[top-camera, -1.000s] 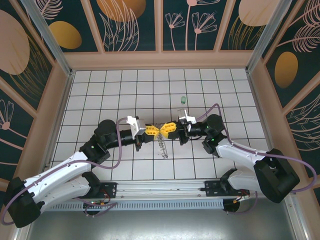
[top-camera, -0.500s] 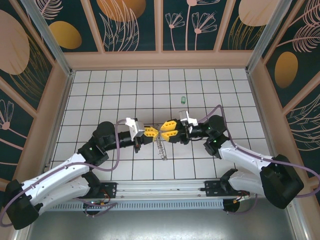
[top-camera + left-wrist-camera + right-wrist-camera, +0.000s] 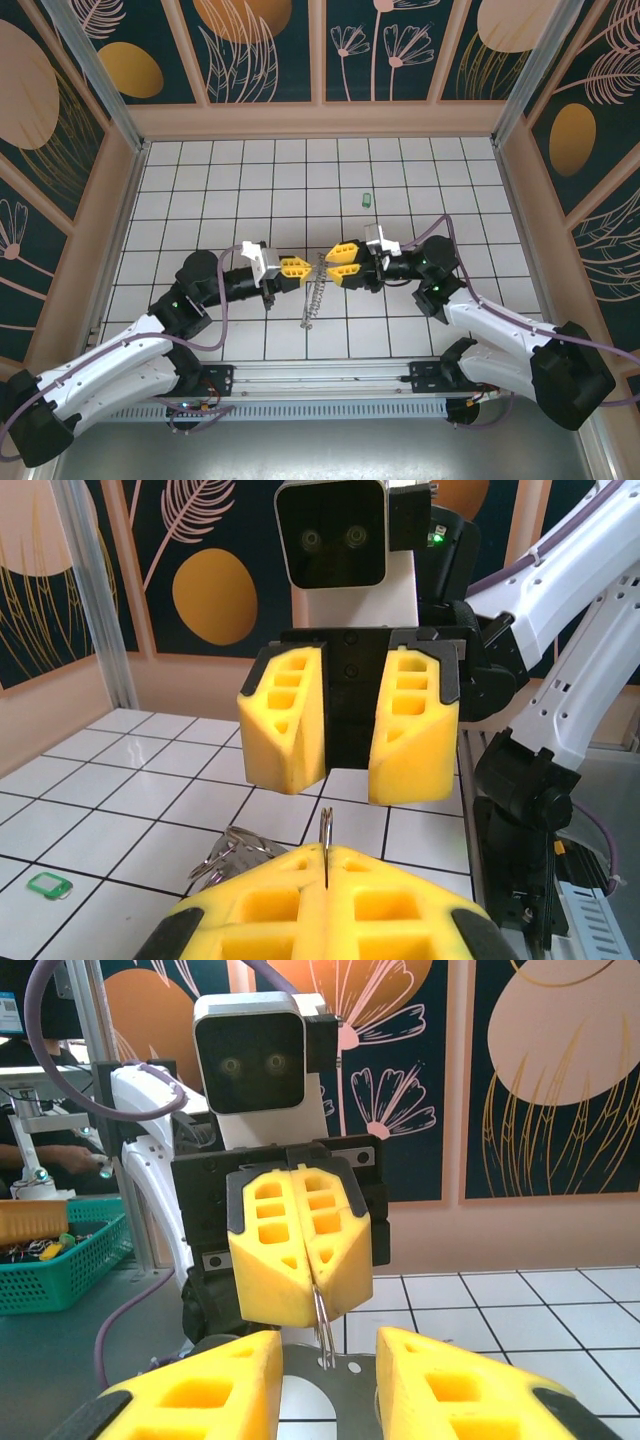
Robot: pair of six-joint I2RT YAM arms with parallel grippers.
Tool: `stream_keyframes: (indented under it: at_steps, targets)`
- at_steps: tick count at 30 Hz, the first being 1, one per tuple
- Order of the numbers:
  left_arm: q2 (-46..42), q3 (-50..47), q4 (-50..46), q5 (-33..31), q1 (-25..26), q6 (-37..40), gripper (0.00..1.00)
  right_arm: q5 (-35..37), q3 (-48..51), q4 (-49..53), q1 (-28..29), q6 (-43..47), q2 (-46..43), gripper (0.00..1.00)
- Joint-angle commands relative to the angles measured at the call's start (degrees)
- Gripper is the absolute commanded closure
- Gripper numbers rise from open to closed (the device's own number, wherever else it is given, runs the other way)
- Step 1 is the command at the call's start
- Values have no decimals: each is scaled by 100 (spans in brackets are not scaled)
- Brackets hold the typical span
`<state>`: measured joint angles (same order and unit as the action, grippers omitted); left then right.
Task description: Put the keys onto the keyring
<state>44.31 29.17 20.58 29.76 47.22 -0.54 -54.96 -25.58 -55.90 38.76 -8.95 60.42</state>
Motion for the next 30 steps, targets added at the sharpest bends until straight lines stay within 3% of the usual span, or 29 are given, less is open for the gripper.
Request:
stream_keyframes:
  at_steps: [1,20,30]
  targets:
    - [-98,-32,494,126,21,-123,100,-65,45,-148,74,-50,12,71]
    - [64,-86,735,161,20,-210,100,-59,-60,-458,237,-67,402,75]
    - [104,-85,703,135,15,-194,100,-32,-81,-488,296,-44,421,90]
